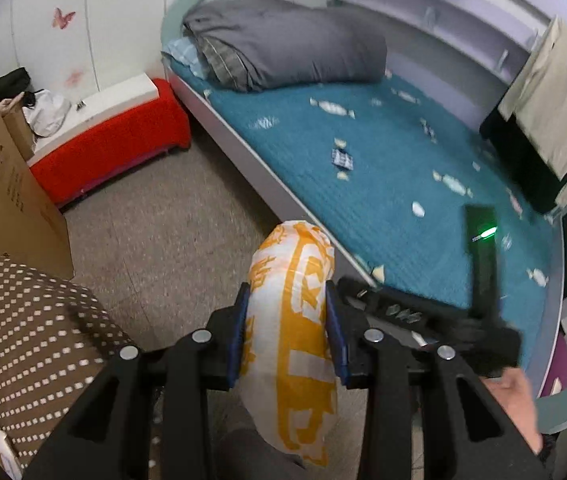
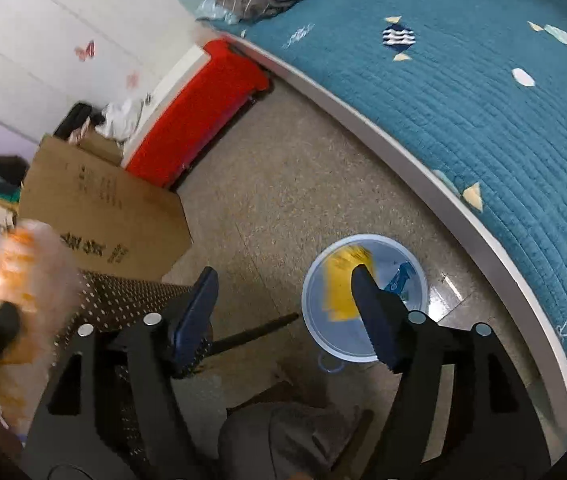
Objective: Collect trash
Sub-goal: 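Carry both bags over the wastebasket and open both tools to drop them, then move both tools back over the table toward the remaining trash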
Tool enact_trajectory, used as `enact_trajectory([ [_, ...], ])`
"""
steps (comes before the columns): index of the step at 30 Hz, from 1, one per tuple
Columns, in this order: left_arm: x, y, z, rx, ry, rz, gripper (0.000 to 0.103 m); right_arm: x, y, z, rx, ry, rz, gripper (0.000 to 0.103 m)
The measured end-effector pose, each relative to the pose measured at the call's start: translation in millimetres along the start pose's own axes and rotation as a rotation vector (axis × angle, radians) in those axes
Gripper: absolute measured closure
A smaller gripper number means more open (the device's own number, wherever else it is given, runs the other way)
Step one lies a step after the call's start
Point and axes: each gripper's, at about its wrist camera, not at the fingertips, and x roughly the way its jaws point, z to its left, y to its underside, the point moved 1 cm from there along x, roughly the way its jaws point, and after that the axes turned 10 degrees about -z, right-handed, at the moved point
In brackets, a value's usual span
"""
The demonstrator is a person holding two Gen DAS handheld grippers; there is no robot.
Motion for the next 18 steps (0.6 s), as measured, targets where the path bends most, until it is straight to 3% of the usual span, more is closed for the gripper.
enact_trajectory([
  [6, 31.7, 5.9, -7.7, 0.031, 0.008, 0.069, 0.062, -42.8, -13.4, -4.1, 0.014, -0.001, -0.099, 0.024],
  [7, 34.5, 5.3, -8.0, 0.035, -0.001, 0.070, 0.053, -52.0, -14.9, -4.9, 0.014, 0.000, -0.117, 0.020],
  [8, 35.7, 5.1, -8.0, 0.036, -0.005, 0.069, 0.033, -58.2, -15.8, -5.1, 0.013, 0.002, -0.131, 0.019],
  [10, 34.3, 3.2, -6.7, 0.027, -0.028, 0.050, 0.012, -70.4, -16.6, -4.5, 0.004, 0.005, -0.156, 0.016],
  [18, 1.9, -0.4, -0.4, 0.043, -0.071, -0.009, 0.010, -92.3, -9.8, 9.4, -0.020, 0.010, -0.194, 0.006],
])
